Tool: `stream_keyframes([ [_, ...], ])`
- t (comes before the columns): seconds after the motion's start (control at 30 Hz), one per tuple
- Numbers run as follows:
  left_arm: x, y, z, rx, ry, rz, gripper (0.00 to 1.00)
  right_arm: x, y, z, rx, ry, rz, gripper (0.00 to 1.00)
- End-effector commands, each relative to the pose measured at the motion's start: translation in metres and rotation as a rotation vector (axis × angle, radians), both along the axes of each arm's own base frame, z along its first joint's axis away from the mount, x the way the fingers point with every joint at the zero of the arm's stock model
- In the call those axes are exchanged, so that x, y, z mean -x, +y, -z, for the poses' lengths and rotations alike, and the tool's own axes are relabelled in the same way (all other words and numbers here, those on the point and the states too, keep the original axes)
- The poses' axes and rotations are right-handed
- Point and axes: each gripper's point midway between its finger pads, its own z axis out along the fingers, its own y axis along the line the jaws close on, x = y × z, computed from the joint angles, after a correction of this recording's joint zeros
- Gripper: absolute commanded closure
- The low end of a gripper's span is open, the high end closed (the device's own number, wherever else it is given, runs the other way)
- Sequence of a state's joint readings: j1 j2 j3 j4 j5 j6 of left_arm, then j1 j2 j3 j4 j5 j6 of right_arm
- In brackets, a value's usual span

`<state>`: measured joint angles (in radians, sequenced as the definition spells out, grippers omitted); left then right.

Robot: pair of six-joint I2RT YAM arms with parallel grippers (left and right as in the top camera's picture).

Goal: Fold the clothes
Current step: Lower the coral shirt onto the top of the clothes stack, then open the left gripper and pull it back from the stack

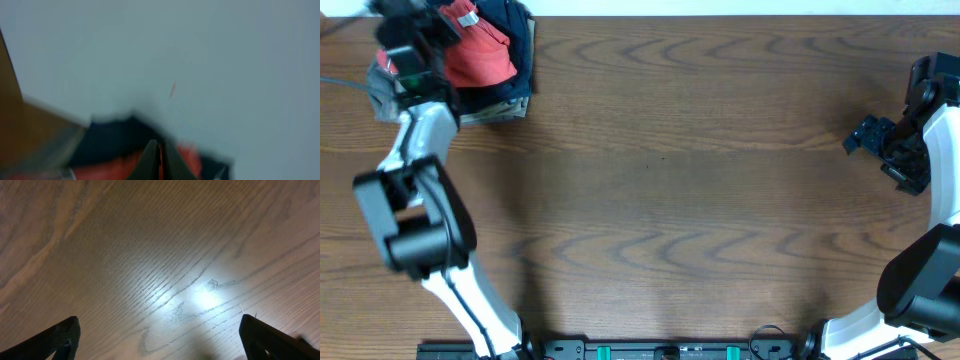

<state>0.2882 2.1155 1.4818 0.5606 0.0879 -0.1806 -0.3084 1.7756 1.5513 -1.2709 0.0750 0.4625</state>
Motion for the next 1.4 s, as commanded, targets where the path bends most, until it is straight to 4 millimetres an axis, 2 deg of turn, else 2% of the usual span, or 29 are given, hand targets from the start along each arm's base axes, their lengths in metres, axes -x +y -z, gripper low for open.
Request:
stream_keyframes([
  [0.0, -0.013, 0.015, 0.069, 0.036, 0.133, -0.043, 0.94, 0.000, -0.002, -0.004, 0.007, -0.010, -0.003, 0.01],
  [0.1, -0.011, 0.018, 0.115, 0.065, 0.257, -0.046, 0.94, 0.000, -0.002, -0.004, 0.007, -0.010, -0.003, 0.01],
  [0.13, -0.009, 0.020, 0.121, 0.061, 0.275, -0.047, 0.94, 0.000, -0.002, -0.004, 0.007, -0.010, -0.003, 0.01],
  [0.2, -0.008, 0.023, 0.117, 0.062, 0.271, -0.052, 0.94, 0.000, -0.002, -0.004, 0.007, -0.010, -0.003, 0.01],
  [0.3, -0.008, 0.024, 0.085, 0.047, 0.221, -0.054, 0.94, 0.000, -0.002, -0.004, 0.007, -0.010, -0.003, 0.01],
  [0.47, -0.002, 0.021, -0.009, 0.002, 0.069, -0.056, 0.95, 0.000, -0.002, -0.004, 0.007, -0.010, -0.003, 0.01],
  [0.53, 0.004, 0.029, -0.040, -0.019, 0.007, -0.087, 0.94, 0.000, -0.002, -0.004, 0.007, -0.010, -0.003, 0.01],
  [0.6, 0.010, 0.039, -0.057, -0.033, -0.028, -0.124, 0.94, 0.000, -0.002, -0.004, 0.007, -0.010, -0.003, 0.01],
  [0.63, 0.012, 0.045, -0.059, -0.035, -0.033, -0.136, 0.94, 0.000, -0.002, -0.004, 0.007, -0.010, -0.003, 0.01],
  [0.73, 0.018, 0.062, -0.047, -0.026, -0.001, -0.164, 0.94, 0.000, -0.002, -0.004, 0.007, -0.010, -0.003, 0.01],
  [0.87, 0.019, 0.082, -0.014, -0.010, 0.054, -0.193, 0.94, 0.000, -0.002, -0.004, 0.007, -0.010, -0.003, 0.01],
  [1.0, 0.021, 0.101, 0.036, 0.015, 0.130, -0.219, 0.94, 0.000, -0.002, -0.004, 0.007, -0.010, -0.003, 0.01],
  [1.1, 0.023, 0.107, 0.078, 0.040, 0.204, -0.227, 0.94, 0.000, -0.002, -0.004, 0.007, -0.010, -0.003, 0.01],
  [1.17, 0.026, 0.107, 0.092, 0.050, 0.243, -0.227, 0.94, 0.000, -0.002, -0.004, 0.007, -0.010, -0.003, 0.01],
  [1.2, 0.027, 0.107, 0.093, 0.049, 0.248, -0.227, 0.94, 0.000, -0.002, -0.004, 0.007, -0.010, -0.003, 0.01],
  [1.27, 0.026, 0.107, 0.082, 0.042, 0.229, -0.227, 0.94, 0.000, -0.002, -0.004, 0.007, -0.010, -0.003, 0.01],
  [1.37, 0.027, 0.106, 0.043, 0.022, 0.166, -0.227, 0.94, 0.000, -0.002, -0.004, 0.007, -0.010, -0.003, 0.01],
])
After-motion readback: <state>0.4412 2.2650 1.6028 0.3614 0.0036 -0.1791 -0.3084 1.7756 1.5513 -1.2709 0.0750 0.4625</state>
